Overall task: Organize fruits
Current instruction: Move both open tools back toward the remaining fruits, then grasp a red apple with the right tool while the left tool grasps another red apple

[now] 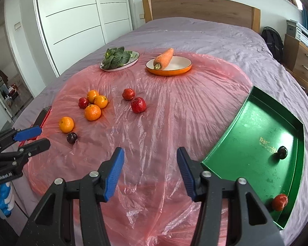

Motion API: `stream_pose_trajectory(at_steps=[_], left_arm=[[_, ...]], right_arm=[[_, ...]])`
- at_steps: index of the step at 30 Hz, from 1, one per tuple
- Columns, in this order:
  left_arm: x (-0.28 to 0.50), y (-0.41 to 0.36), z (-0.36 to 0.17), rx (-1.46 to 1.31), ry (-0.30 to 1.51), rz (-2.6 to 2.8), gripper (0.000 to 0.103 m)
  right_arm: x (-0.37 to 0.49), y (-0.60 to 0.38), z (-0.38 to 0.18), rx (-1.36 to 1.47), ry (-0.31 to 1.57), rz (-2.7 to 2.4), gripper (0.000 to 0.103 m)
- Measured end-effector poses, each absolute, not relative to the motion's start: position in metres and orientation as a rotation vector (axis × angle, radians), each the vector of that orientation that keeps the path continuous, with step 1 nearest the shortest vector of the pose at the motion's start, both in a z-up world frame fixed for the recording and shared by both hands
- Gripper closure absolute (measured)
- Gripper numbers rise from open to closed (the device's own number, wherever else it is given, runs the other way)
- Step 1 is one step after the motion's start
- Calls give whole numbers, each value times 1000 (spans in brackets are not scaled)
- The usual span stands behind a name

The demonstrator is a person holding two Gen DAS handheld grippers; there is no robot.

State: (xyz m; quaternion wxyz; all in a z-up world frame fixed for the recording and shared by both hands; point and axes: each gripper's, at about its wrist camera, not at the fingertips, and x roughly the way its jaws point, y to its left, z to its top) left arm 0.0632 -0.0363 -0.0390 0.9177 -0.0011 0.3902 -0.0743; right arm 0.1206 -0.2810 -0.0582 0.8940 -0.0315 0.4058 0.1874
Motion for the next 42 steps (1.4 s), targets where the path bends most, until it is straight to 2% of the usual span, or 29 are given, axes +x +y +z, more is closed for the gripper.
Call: stream_pose_trajectory(at_steps=[13,23,33,36,39,42], left_arm=[[146,68,-48,-57,838,-60,55],[211,53,-83,-21,932,-186,55],[241,41,-117,57,991,-192,57],[247,40,-122,60,1007,-199,65],[249,38,-127,65,1011,-203,66],[250,38,-130,64,1011,-208,67]], right_arm=[[167,-236,-74,-94,841,441,2],[221,-204,-90,-115,822,448,2],[254,-194,-114,-137,838,442,2],[259,-193,-119,-139,843,445,12],[263,-190,-126,-152,856,442,17],[266,-188,-133,-164,867,440,18]])
